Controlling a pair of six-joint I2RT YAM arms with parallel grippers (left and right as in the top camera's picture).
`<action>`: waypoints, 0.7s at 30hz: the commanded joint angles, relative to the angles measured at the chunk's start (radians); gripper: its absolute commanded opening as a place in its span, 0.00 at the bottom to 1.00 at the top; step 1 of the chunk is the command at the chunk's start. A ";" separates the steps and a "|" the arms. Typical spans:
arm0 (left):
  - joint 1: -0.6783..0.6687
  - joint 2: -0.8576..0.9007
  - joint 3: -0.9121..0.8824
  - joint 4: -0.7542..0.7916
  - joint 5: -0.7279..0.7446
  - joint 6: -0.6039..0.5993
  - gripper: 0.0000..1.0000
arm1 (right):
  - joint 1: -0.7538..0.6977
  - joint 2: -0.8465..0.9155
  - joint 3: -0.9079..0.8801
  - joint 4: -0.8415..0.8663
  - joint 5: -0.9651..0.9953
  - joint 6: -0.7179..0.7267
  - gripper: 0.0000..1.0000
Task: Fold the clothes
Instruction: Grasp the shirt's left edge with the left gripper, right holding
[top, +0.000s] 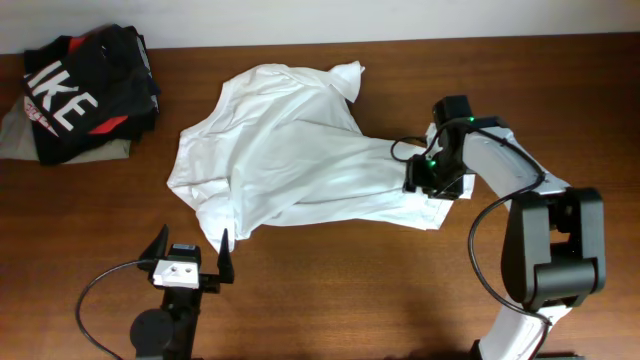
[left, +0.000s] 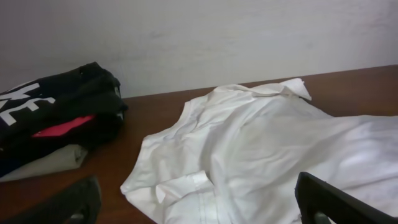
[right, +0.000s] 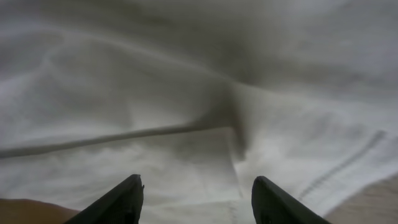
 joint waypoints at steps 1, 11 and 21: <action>-0.006 0.012 -0.003 -0.002 0.038 -0.010 0.99 | 0.011 0.002 -0.035 0.014 0.006 0.006 0.61; -0.006 0.079 -0.003 -0.001 0.038 -0.010 0.99 | 0.011 0.002 -0.068 0.030 0.005 0.006 0.42; -0.006 0.079 -0.003 0.001 0.039 -0.010 0.99 | -0.011 -0.002 -0.065 0.039 0.005 0.066 0.04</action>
